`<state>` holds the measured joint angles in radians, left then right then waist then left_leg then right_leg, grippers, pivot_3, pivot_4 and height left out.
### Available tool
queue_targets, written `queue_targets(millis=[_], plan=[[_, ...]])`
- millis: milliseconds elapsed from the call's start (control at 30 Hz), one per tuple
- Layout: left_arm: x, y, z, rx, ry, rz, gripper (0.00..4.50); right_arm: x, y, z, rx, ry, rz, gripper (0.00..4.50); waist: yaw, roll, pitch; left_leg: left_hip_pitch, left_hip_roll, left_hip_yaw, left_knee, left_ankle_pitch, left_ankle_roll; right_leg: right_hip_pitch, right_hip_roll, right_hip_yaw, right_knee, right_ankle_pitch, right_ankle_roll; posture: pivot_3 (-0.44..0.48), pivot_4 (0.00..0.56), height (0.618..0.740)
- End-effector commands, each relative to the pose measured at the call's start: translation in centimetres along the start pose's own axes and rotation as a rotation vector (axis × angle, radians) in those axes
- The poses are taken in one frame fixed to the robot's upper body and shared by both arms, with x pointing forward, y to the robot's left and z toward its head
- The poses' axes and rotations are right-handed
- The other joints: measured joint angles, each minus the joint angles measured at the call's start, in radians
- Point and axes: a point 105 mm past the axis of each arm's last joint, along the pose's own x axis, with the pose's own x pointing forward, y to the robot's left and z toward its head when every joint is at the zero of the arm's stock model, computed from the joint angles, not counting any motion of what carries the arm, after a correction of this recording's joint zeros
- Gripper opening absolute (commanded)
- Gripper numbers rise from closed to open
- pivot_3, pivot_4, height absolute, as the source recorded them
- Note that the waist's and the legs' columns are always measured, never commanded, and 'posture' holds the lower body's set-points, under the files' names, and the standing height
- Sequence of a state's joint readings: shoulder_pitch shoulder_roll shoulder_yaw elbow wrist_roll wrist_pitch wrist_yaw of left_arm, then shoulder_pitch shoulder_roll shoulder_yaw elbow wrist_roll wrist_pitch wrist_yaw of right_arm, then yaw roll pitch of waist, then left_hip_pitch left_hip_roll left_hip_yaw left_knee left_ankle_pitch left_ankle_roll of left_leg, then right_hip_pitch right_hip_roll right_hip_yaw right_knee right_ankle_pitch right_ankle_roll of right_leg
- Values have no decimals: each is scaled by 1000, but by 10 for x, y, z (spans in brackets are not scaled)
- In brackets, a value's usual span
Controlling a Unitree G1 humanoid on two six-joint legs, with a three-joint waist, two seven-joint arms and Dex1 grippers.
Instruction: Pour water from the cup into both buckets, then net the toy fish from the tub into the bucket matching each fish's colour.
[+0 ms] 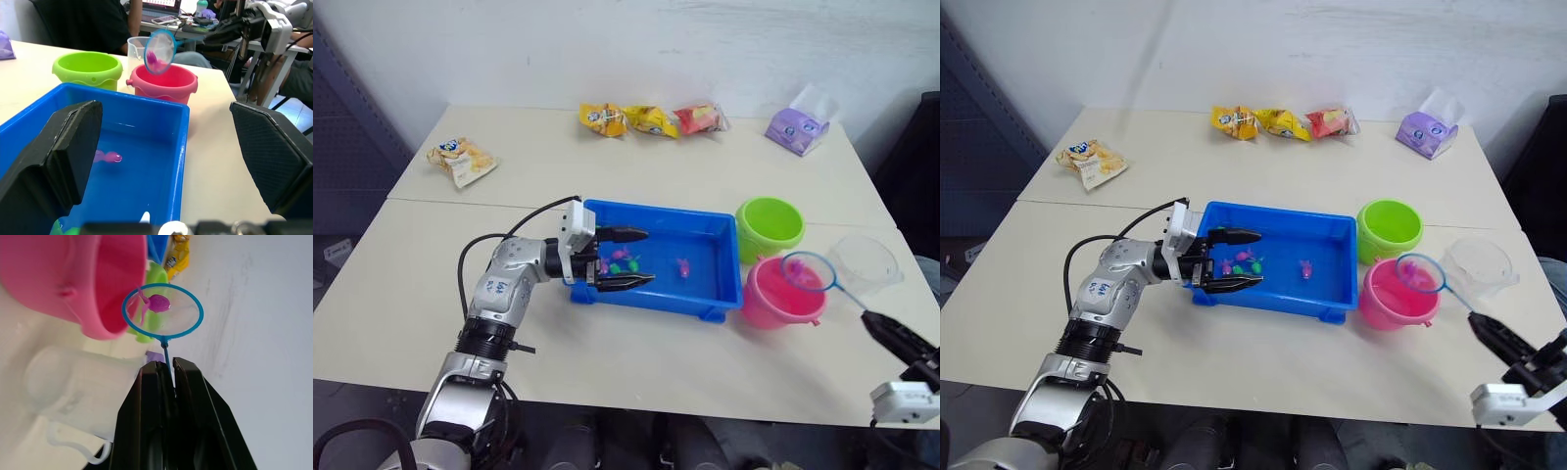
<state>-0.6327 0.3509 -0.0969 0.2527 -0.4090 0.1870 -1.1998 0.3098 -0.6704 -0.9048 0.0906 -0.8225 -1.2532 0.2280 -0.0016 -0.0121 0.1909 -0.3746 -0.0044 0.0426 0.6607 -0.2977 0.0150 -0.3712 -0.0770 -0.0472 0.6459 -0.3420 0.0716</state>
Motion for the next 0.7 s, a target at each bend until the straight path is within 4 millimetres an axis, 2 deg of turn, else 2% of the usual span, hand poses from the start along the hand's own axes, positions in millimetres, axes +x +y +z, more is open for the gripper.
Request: queue_targets(millis=[33,67,133,167,200,267,333,400,433,567,700], plan=[[3,0,11,66,5,-37,4485,-5,-39,-12,-111,67,-138,0,-5,0,0,1,0,1,0,0,0,0,0,1,0,0,0,0,150,740],[3,0,11,69,7,-40,4485,-4,-39,-13,-108,77,-141,0,-6,0,0,2,0,1,0,0,0,1,0,1,1,0,0,0,150,740],[3,1,12,70,6,-41,4485,-3,-14,-9,-51,61,-67,0,-5,0,0,5,1,1,-1,0,-1,4,1,1,0,0,0,0,150,740],[4,1,12,70,7,-43,4485,-3,-9,-7,-45,56,-55,0,-3,-1,0,6,1,1,-3,0,-1,4,1,1,-1,0,0,0,150,740],[3,1,12,71,9,-44,4485,-3,-8,-6,-46,53,-53,0,-2,0,0,6,1,1,-4,0,-1,4,1,1,-1,0,-1,0,150,740],[2,1,12,74,6,-41,4485,-1,-24,-6,-100,55,-103,0,-1,0,0,5,0,1,-5,0,-1,2,1,1,-1,-1,-1,0,150,740],[2,1,13,73,1,-33,4485,0,-24,-6,-100,62,-109,0,0,0,0,5,0,1,-5,1,-1,2,0,1,-1,-1,-1,0,150,740],[2,0,13,65,-4,-33,4485,1,2,-2,-41,49,-34,0,-3,-1,-1,5,0,1,-5,1,-1,2,1,1,-1,-1,-1,0,150,740],[2,-2,11,67,7,-41,4485,1,6,-1,-26,44,-28,0,-2,-2,-1,6,0,1,-5,1,-1,3,1,1,-1,-1,-1,0,150,740],[-1,-1,11,69,9,-28,4485,6,-30,-4,-121,35,-127,0,-4,0,-1,5,0,2,-7,1,-2,0,1,2,0,-1,-1,0,150,740],[0,-1,9,67,10,-33,4485,1,-28,-7,-99,42,-113,0,-2,-2,-1,6,1,3,-8,2,-2,0,1,3,0,-1,-1,0,150,740]])
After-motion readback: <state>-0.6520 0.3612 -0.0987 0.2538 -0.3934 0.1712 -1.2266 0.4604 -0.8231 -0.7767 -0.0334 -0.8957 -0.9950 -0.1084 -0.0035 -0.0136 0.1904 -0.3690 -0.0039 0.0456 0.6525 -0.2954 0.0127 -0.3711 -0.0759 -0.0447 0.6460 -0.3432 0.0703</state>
